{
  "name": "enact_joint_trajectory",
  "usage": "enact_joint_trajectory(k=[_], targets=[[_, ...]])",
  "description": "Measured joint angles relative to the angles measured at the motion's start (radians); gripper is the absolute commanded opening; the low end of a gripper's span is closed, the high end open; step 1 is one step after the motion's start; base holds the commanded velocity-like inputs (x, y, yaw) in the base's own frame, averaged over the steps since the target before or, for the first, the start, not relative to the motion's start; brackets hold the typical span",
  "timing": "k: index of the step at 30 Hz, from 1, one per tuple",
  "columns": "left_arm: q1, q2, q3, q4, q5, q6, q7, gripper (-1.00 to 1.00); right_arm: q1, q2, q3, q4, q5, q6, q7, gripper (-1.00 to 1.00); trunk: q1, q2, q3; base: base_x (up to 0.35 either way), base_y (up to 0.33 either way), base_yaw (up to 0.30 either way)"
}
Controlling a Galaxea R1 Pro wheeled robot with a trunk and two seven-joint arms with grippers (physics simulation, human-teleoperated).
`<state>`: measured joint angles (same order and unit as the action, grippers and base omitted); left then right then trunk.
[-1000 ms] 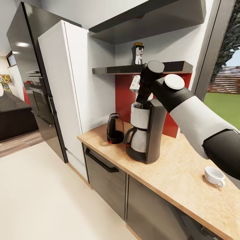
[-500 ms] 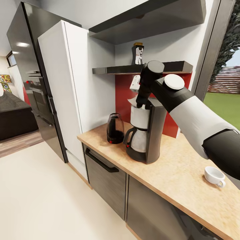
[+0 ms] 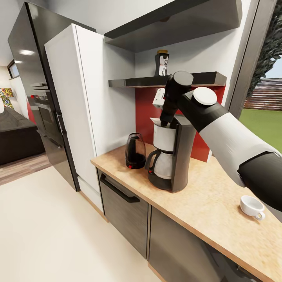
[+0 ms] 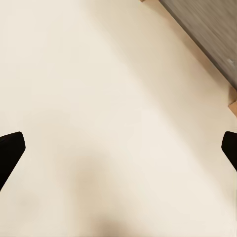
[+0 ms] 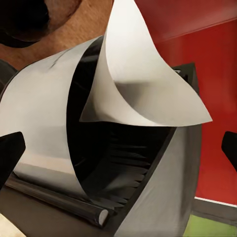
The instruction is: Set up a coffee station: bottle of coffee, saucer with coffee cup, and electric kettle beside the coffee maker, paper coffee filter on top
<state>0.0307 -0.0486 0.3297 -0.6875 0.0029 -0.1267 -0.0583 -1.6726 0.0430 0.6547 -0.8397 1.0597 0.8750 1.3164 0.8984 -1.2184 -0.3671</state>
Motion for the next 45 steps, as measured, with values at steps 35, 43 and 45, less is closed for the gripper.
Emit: enact_joint_trajectory(k=[35,43,45], targets=[[0.0,0.0,0.0,0.0,0.0,0.0,0.0,1.0,-0.009,-0.002,-0.007,-0.006,0.0,0.001,-0.001,1.0,0.0,0.0,0.0,-0.016,0.0,0.0],[0.0,0.001,0.0,0.0,0.0,0.0,0.0,1.0,-0.016,-0.002,-0.007,-0.007,0.0,0.002,0.0,1.0,0.0,0.0,0.0,-0.001,0.0,0.0],[0.0,0.001,0.0,0.0,0.0,0.0,0.0,1.0,-0.02,-0.001,-0.007,-0.009,-0.001,0.002,0.0,1.0,0.0,0.0,0.0,0.0,0.0,0.0]])
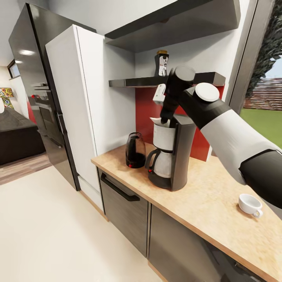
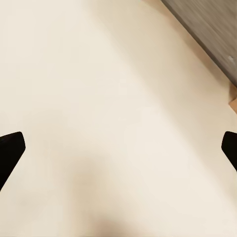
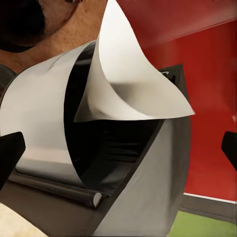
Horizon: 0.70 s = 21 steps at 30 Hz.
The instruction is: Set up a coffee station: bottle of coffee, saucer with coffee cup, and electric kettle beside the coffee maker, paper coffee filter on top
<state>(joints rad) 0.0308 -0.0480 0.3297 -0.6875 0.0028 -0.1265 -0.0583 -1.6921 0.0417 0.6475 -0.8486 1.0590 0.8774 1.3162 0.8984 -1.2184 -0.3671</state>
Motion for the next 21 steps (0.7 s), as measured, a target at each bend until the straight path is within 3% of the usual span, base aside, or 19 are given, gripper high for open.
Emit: enact_joint_trajectory(k=[21], targets=[[0.0,0.0,0.001,0.0,0.0,0.0,0.0,1.0,-0.017,0.0,-0.002,-0.014,-0.004,0.004,0.008,1.0,0.0,0.0,0.0,-0.013,0.0,0.0]])
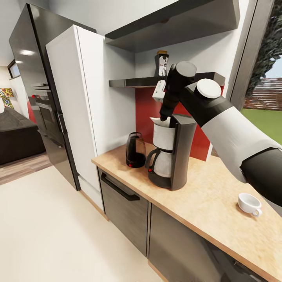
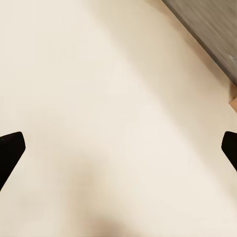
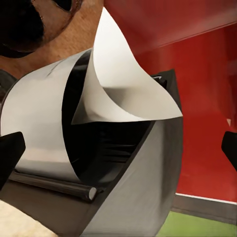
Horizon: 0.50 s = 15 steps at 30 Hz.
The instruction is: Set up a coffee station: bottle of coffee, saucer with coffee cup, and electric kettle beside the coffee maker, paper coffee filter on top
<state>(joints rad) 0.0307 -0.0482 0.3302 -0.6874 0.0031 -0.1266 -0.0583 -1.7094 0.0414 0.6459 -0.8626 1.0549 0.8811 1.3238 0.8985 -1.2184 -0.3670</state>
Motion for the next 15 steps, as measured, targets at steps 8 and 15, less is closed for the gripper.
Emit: enact_joint_trajectory(k=[8,15], targets=[[0.0,0.0,0.001,0.0,0.0,0.0,0.0,1.0,0.0,0.0,0.0,0.0,0.0,0.0,0.0,1.0,0.0,0.0,0.0,-0.083,0.0,0.0],[0.0,0.0,0.001,0.0,0.0,0.0,0.0,1.0,0.0,0.0,0.0,0.0,0.0,0.0,0.001,1.0,0.0,0.0,0.0,-0.036,0.0,0.0]])
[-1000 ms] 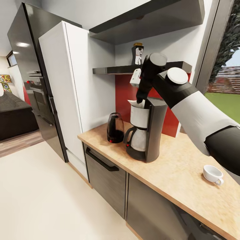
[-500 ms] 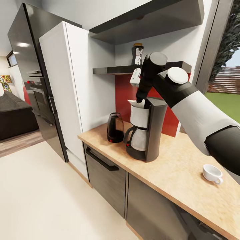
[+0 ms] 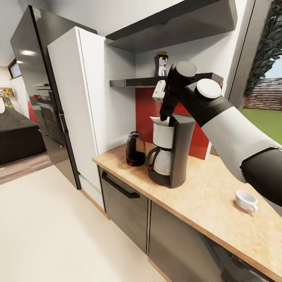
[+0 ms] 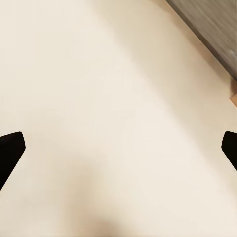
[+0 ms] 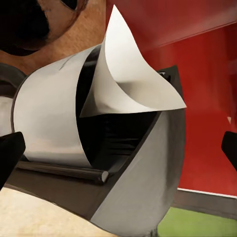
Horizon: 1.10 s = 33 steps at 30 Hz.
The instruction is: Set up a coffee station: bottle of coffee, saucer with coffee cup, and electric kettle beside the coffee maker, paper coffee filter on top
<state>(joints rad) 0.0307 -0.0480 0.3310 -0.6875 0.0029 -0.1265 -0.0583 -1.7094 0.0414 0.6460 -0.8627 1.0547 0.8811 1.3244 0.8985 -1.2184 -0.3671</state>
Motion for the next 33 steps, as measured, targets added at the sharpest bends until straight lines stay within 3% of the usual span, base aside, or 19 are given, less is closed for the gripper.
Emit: enact_joint_trajectory(k=[19,25,33], targets=[[0.0,0.0,0.0,0.0,0.0,0.0,0.0,1.0,0.0,0.0,-0.001,0.0,-0.003,0.0,0.001,1.0,0.0,0.0,0.0,-0.003,0.0,0.0],[0.0,0.0,0.0,0.0,0.0,0.0,0.0,1.0,0.0,0.0,-0.003,0.0,-0.009,0.001,0.005,1.0,0.0,0.0,0.0,-0.154,0.0,0.0],[0.0,0.0,0.002,0.0,0.0,0.0,0.0,1.0,0.0,0.0,-0.153,-0.001,-0.028,-0.003,0.037,1.0,0.0,0.0,0.0,-0.029,0.0,0.0]])
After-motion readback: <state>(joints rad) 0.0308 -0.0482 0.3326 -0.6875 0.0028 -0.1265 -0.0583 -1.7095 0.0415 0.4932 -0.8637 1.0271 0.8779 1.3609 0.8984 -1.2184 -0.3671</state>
